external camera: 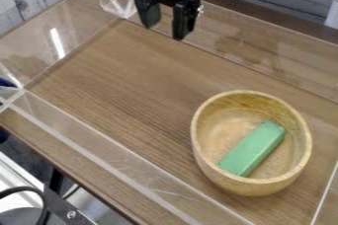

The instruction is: Remove the green block from inside the brown bowl and put it on the table

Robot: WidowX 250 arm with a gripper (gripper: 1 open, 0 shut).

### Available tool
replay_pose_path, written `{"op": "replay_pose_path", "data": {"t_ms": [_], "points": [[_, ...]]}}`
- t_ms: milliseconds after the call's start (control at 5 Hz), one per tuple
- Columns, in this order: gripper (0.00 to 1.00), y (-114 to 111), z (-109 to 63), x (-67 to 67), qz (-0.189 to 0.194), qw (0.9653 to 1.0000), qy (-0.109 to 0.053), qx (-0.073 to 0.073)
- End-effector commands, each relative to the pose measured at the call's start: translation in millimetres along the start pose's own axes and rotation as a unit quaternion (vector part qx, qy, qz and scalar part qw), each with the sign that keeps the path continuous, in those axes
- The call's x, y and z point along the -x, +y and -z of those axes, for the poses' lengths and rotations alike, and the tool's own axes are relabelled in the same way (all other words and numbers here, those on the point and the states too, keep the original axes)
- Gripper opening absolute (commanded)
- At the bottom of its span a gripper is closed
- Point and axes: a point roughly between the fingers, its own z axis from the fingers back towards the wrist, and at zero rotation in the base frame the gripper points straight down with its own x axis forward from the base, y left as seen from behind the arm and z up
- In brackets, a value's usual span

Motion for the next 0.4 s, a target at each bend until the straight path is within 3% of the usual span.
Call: {"op": "replay_pose_path", "data": {"t_ms": [0, 200], "points": [[1.0, -15.5, -21.9, -8.8, 0.02, 0.9988, -0.045, -0.005], [1.0, -25.4, -21.6, -15.1, 0.028, 0.9982, -0.053, -0.004]]}}
